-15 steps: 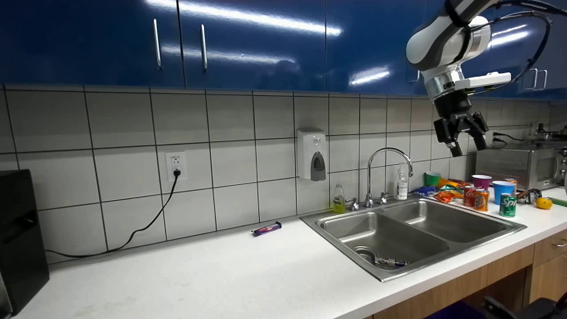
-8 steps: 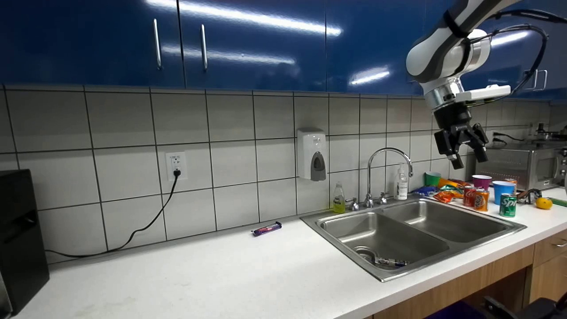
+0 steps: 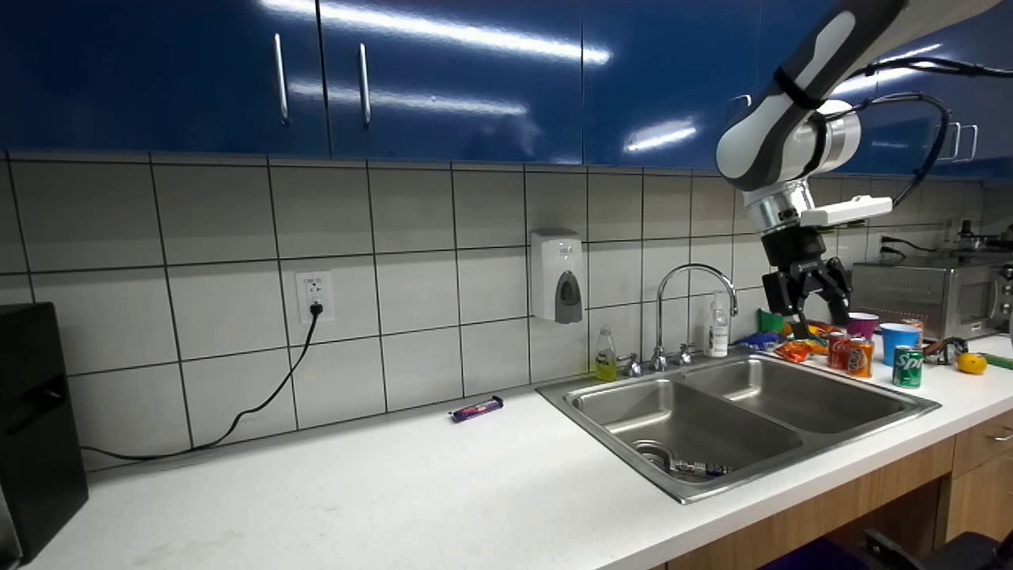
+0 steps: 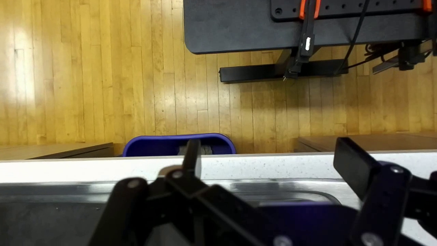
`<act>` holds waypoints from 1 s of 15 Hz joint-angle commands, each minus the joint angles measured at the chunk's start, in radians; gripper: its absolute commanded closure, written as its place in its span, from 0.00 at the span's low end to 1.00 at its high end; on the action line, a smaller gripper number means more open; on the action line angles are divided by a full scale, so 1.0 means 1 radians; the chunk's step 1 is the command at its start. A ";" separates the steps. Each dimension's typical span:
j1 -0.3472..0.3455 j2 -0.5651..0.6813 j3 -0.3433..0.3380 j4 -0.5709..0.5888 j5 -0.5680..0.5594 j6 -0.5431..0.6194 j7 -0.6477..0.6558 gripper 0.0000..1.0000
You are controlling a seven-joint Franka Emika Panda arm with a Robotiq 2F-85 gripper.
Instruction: Take the candy bar out of the kitchen sink
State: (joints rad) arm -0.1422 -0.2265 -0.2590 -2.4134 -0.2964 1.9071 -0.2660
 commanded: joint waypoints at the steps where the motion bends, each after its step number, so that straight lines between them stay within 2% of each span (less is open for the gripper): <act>1: -0.007 0.060 0.016 -0.005 0.025 0.071 -0.022 0.00; 15: 0.018 0.349 0.111 0.105 0.123 0.284 -0.036 0.00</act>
State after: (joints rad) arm -0.1175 0.0583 -0.1672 -2.3609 -0.1958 2.1706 -0.2693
